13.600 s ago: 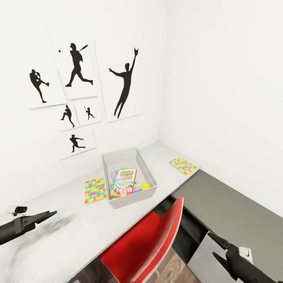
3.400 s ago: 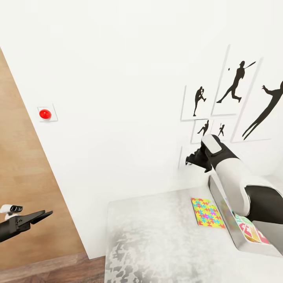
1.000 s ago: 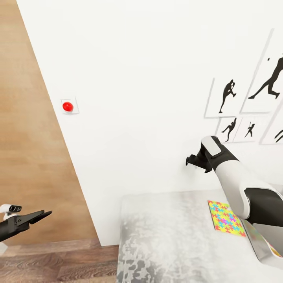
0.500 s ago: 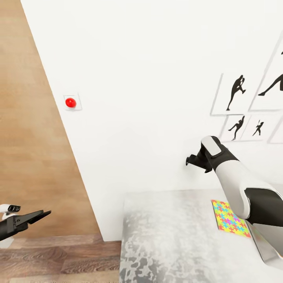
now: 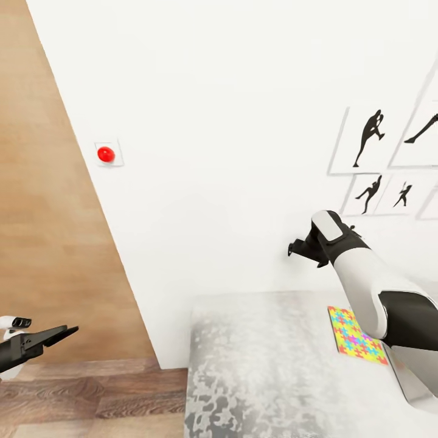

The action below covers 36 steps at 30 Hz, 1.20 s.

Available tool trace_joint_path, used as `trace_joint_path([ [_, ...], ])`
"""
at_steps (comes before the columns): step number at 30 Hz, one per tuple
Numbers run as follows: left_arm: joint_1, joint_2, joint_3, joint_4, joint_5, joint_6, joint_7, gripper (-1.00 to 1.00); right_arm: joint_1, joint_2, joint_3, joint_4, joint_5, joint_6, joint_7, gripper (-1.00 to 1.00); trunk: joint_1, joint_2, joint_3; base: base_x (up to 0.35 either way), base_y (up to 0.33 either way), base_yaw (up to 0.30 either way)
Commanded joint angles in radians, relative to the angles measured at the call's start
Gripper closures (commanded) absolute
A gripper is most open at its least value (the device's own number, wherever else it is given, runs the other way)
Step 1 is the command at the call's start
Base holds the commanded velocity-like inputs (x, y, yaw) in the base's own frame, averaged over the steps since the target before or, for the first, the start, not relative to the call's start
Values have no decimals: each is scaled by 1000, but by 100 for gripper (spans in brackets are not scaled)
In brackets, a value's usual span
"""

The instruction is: Put all the toys in the child's room - the three board games (two on the bed and one on the table), the two jigsaw puzzles on the table, and the tennis ball on the table - inside the toy box on the table in the child's room.

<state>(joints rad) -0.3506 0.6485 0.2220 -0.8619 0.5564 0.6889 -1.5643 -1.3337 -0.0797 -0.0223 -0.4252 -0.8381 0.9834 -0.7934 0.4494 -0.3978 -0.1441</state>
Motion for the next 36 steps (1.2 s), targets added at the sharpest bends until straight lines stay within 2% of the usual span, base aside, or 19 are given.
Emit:
trace_joint_path([
  [1,-1,0,0,0,0,11,-3,-100,-1,0,-2,-1,-7,3,-9,-100,1,-2,-3,0,0,-197],
  [10,-1,0,-1,0,0,11,-3,-100,-1,0,-2,-1,-7,3,-9,-100,1,-2,-4,0,0,-140],
  [36,-1,0,0,0,0,11,-3,-100,-1,1,-2,-1,-7,3,-9,-100,1,-2,-4,0,0,-8],
])
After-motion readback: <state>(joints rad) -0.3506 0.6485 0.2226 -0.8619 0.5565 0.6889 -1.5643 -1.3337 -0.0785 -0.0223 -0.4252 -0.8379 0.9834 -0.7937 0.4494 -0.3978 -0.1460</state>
